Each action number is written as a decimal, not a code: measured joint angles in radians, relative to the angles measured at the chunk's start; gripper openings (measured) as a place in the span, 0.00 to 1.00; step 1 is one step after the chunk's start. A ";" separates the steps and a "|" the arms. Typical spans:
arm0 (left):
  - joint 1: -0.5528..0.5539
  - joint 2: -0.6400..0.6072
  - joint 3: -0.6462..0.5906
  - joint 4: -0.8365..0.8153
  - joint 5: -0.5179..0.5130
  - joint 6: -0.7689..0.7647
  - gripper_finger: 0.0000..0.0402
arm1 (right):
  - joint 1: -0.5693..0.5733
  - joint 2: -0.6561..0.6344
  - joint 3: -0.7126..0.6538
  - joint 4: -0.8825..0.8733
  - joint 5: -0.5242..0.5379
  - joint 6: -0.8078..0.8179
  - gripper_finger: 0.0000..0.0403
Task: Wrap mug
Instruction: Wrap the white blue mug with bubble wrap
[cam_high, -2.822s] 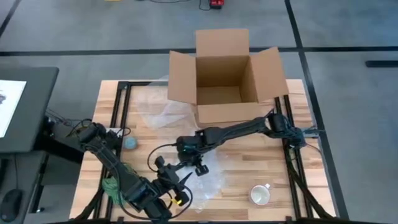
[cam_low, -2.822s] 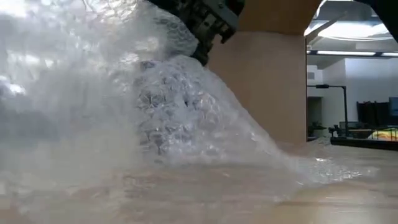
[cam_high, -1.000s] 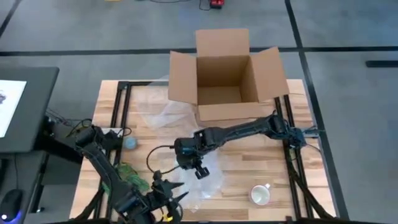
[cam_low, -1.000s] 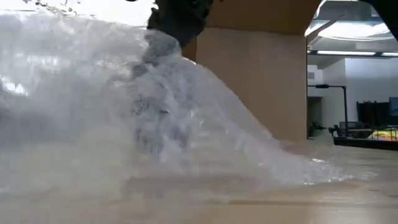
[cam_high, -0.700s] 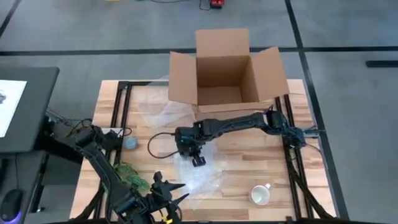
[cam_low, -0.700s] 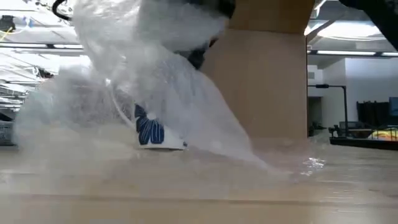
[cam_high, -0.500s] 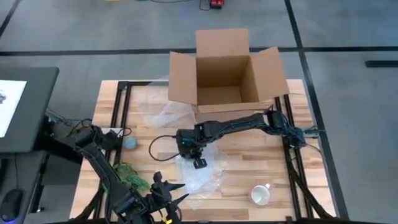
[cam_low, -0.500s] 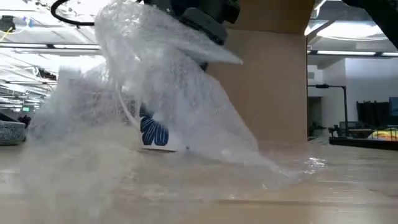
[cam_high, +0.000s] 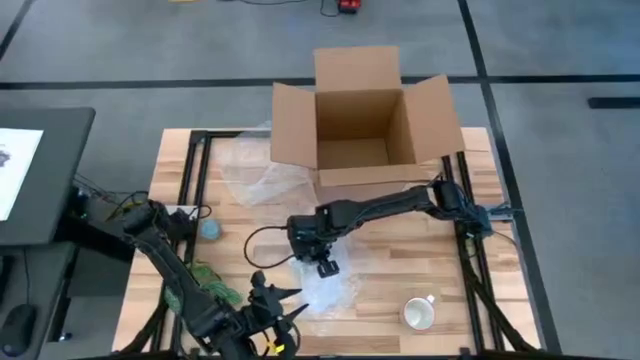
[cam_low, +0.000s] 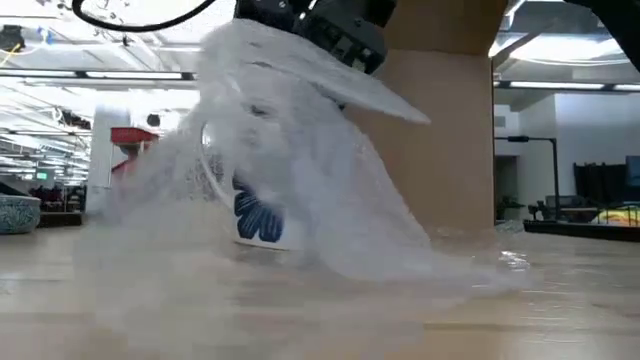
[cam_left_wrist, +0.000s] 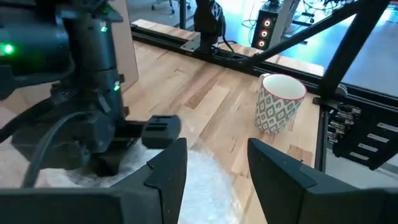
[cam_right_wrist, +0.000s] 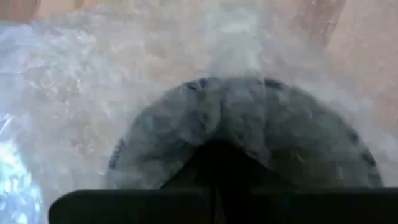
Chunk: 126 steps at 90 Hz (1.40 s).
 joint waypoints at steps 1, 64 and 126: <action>0.000 0.000 0.000 0.000 0.000 0.000 0.37 | 0.000 -0.004 0.000 0.000 0.000 0.000 0.00; -0.002 0.000 0.000 0.000 0.003 -0.007 0.37 | 0.003 -0.052 0.004 0.002 0.000 0.097 0.00; 0.021 0.000 0.000 -0.007 0.002 0.121 0.37 | -0.003 0.055 0.006 0.058 0.003 0.060 0.00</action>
